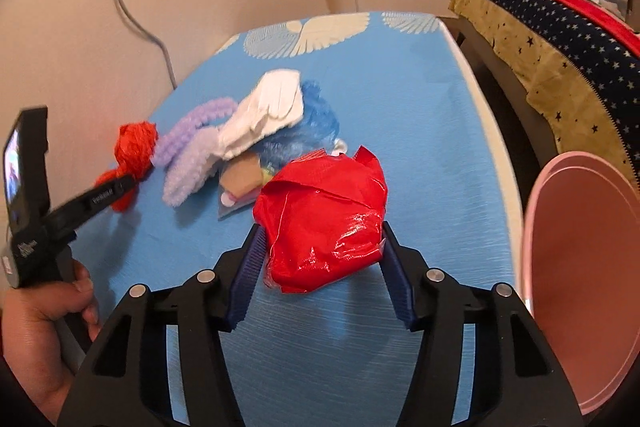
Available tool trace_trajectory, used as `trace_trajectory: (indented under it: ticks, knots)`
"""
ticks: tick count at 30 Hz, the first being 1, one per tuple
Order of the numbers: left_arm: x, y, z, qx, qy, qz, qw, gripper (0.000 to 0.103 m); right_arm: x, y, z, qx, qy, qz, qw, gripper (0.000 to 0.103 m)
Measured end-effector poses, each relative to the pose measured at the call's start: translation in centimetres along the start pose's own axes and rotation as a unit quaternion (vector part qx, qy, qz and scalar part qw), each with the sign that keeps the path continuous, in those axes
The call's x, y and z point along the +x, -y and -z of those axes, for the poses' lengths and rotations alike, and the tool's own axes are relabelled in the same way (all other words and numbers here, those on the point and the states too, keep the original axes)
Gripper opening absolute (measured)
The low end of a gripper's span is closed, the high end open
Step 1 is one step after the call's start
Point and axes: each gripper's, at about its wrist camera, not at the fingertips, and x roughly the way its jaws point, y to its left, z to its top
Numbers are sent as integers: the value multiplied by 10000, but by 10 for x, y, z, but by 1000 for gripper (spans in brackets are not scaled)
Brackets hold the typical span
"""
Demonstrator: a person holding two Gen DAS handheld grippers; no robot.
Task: Collect trash
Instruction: 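Grasp the red plastic bag with right gripper while left grasps orange bag, then carry the red bag in right gripper while left carries orange bag over the pink bin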
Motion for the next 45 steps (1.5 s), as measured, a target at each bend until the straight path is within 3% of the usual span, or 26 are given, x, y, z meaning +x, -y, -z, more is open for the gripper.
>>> trace_trajectory:
  ticks: [6, 24, 45]
  knots:
    - [-25, 2, 1, 121, 235, 226, 9994, 9, -28, 6, -9, 43, 371, 144, 9992, 56]
    - [-112, 18, 16, 377, 818, 1182, 9889, 8, -113, 47, -1, 340, 1071, 733, 9910, 56]
    - [-169, 56, 37, 815, 1220, 2246, 9633, 8, -188, 95, 20, 597, 1601, 1495, 9739, 56]
